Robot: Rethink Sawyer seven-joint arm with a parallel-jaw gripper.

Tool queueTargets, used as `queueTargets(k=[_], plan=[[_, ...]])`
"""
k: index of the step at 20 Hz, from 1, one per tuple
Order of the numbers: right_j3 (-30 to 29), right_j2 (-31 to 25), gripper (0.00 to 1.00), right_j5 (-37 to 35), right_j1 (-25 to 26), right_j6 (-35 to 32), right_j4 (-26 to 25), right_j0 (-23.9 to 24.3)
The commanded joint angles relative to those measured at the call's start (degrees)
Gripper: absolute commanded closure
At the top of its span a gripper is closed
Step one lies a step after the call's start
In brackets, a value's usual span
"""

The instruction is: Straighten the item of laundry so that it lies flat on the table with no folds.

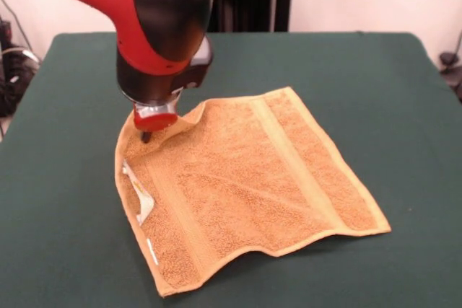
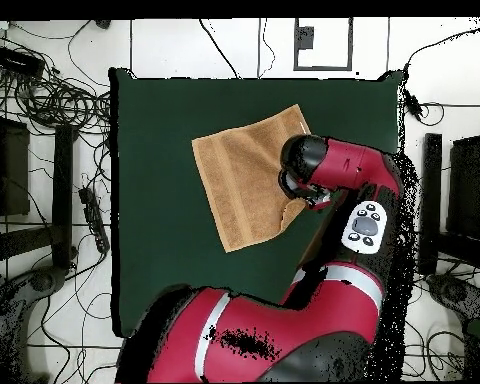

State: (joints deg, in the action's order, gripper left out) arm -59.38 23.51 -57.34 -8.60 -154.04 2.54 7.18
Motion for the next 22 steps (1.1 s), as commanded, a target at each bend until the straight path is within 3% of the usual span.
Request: queueTargets(k=[1, 5, 13, 22], plan=[[-6.5, -8.7, 0.00, -4.7, 0.2, 10.1, -3.0, -0.6], [-7.0, -7.0, 0.00, -7.9, -2.3, 11.1, -4.4, -1.2], [1.6, 2.6, 0.00, -14.9, -7.4, 12.5, -15.1, -4.7], [5.7, -0.2, 0.00, -17.2, -9.9, 16.8, -20.2, -3.7]])
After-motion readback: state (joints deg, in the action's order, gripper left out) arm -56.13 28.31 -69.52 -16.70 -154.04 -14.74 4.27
